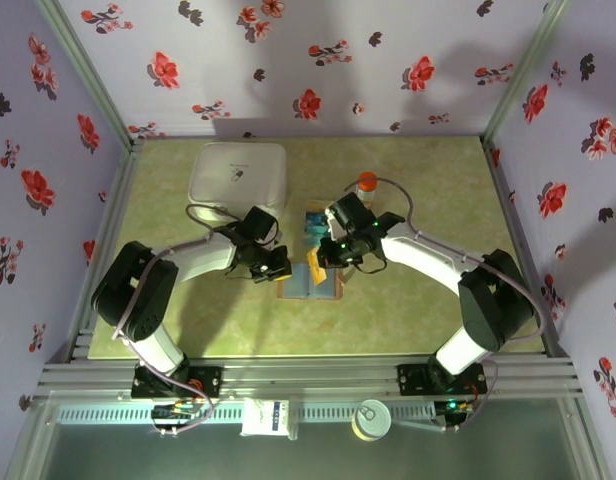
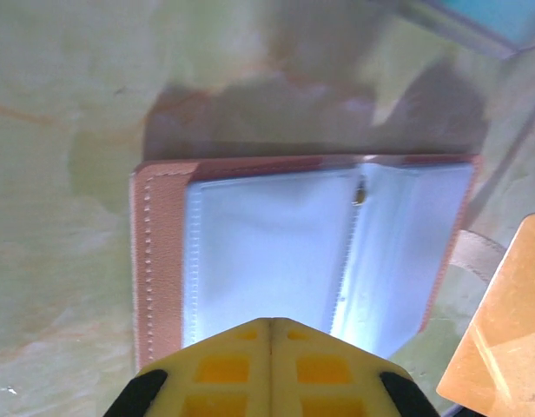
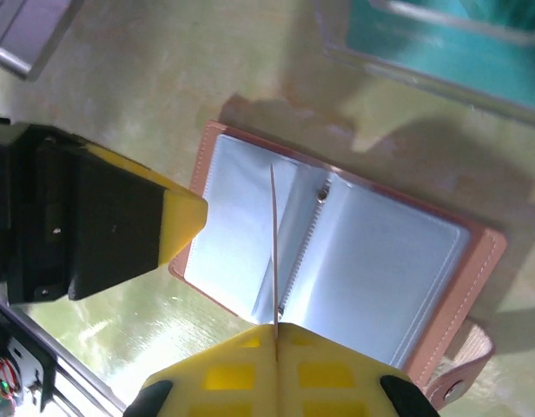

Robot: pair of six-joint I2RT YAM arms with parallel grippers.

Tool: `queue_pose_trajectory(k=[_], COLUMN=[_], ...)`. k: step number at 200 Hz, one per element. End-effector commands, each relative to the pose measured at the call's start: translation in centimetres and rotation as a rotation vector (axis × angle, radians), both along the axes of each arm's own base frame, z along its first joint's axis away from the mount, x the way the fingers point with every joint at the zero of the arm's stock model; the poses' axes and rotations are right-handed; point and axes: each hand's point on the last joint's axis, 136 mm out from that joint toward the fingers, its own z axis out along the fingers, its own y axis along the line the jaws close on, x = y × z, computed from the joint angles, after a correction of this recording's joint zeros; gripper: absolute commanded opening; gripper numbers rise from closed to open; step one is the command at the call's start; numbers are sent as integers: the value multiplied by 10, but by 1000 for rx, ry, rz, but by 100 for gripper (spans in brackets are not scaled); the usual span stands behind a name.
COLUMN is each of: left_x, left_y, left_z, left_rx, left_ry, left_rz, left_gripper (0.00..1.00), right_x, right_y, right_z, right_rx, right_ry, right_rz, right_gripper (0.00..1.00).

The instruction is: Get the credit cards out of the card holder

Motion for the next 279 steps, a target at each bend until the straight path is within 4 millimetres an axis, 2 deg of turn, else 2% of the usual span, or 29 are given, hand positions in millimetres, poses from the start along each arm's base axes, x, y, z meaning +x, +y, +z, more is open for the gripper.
queue_pose_trajectory(k=[1, 35, 61, 75, 110, 129, 181, 234, 279], left_x=[7, 11, 11, 10, 6, 2, -8, -11, -17], left_y=[1, 20, 31, 37, 48, 54, 62, 63, 68], left_z=[20, 26, 35, 38, 41, 39, 29, 25, 16], left_rx=[-5, 46, 35, 43, 53, 66, 80, 70, 87], left_ry=[-49, -96, -115, -131, -146, -139, -108, -87, -62], left_rz=[-11, 25, 48, 53, 56, 48, 47, 54, 56], left_gripper=[5, 6, 7, 9, 10, 10, 10, 10, 10], right_x=[7, 22, 32, 42, 74, 91, 123, 161, 183], right_y=[-12, -15, -18, -20, -20, -18, -4, -3, 1], right_z=[10, 28, 33, 41, 46, 51, 58, 48, 36], right_rx=[-119, -195, -244, -295, -410, -423, -388, -446, -461], right_ry=[-142, -236, -296, -316, -380, -389, -394, -476, -526], right_rz=[214, 456, 656, 727, 885, 933, 1016, 1029, 1017], right_gripper=[3, 4, 0, 0, 0, 0, 0, 0, 0])
